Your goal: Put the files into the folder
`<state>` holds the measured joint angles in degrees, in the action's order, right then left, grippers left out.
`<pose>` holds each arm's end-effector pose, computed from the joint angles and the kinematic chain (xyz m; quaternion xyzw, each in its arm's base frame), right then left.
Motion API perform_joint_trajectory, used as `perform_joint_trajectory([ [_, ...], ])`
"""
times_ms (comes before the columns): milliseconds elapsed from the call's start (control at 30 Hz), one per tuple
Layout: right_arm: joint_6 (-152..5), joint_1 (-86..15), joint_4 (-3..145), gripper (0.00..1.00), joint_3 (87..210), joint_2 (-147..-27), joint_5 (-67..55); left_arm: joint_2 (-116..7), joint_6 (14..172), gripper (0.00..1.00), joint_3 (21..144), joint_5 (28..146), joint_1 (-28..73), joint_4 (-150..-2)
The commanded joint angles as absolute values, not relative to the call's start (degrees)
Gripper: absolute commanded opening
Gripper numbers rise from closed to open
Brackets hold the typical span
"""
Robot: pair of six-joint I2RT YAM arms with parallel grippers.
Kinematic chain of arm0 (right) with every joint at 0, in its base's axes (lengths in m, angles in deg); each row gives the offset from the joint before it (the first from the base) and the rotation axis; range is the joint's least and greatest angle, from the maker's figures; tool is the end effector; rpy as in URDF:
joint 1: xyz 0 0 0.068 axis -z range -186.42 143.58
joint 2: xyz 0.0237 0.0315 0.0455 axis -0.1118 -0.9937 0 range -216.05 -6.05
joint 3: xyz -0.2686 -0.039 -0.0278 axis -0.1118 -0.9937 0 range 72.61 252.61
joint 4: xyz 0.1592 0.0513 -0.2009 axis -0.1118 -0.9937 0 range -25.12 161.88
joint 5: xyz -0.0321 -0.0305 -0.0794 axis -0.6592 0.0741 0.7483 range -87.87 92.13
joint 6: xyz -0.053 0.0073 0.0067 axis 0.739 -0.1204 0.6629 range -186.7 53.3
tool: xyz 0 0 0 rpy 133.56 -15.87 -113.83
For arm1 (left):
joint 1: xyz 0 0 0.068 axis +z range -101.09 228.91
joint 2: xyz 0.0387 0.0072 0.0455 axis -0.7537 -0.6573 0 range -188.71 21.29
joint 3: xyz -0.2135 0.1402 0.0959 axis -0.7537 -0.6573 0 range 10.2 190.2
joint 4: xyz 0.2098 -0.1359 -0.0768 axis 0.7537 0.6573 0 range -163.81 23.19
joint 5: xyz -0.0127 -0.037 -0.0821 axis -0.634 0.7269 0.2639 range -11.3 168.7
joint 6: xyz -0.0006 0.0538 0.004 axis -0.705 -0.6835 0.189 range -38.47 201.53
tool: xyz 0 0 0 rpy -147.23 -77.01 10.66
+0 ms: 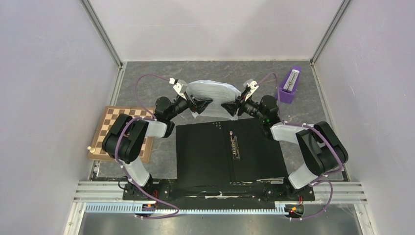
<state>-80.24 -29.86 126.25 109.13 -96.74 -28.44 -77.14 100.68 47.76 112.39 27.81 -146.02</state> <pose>0.2863 0.1439 0.2144 -0.2448 0.6623 0.3931 0.5890 0.3028 -0.1379 0.2102 0.2344 0.6027 -0.4272 0.6319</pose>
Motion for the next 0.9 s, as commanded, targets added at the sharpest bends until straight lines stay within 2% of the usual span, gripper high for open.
perform_joint_trajectory([
  [0, -80.7, -29.6, 129.7, 0.50, 108.9, -96.2, -29.9, -79.9, 105.9, 0.82, 51.2, 116.5, 28.1, -153.6],
  [867, -80.2, -29.6, 127.0, 0.50, 111.8, -97.6, -29.7, -84.4, 108.5, 0.83, 54.6, 114.0, 25.8, -152.6],
])
